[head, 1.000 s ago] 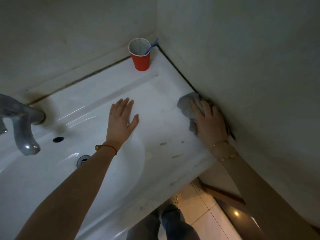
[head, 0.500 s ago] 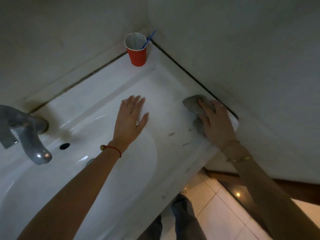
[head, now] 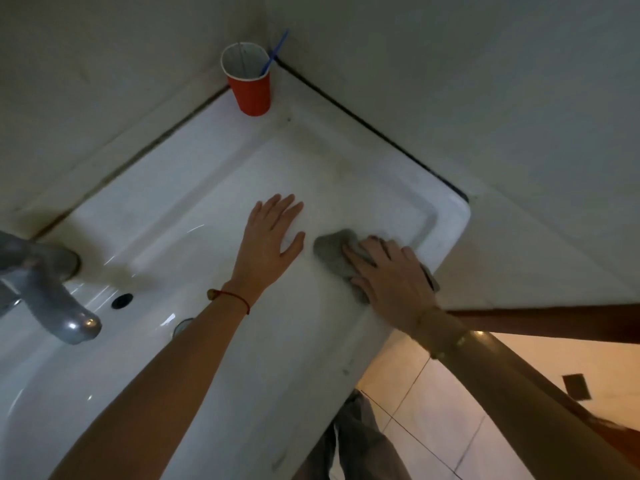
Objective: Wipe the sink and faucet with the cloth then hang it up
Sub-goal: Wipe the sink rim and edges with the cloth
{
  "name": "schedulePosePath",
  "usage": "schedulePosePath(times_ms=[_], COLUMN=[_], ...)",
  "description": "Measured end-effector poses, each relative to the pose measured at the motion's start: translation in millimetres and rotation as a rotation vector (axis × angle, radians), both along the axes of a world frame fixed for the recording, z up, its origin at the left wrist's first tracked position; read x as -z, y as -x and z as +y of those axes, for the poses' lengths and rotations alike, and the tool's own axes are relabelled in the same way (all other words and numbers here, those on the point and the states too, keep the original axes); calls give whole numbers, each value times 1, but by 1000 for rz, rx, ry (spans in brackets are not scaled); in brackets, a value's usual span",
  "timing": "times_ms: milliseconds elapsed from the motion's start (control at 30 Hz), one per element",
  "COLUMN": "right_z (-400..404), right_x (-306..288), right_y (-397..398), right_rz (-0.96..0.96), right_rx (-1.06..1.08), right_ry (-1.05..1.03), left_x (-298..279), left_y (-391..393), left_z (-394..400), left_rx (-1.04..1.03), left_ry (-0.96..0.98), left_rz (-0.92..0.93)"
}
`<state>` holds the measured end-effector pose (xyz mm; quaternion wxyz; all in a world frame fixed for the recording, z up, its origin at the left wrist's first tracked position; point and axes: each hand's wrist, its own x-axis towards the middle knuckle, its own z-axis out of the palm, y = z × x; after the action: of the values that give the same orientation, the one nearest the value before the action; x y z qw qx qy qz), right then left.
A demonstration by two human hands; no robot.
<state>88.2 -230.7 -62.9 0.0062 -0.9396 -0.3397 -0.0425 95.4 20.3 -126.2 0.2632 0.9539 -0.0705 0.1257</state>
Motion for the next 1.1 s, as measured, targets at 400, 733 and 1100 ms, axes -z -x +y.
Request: schedulePosePath(times_ms=[400,733,1100], right_z=[-3,-14,-39], right_x=[-5,-8,-12], right_y=[-1,-22,-31], right_rz=[93,111,18], right_rx=[-40,169,340], right_ry=[12,-17,-117], left_x=[0,0,-3], left_y=[0,1,1], left_z=[1,0,0], left_rx=[11,2,-4], left_ry=[-8,-14,1], left_rz=[-3,14,11])
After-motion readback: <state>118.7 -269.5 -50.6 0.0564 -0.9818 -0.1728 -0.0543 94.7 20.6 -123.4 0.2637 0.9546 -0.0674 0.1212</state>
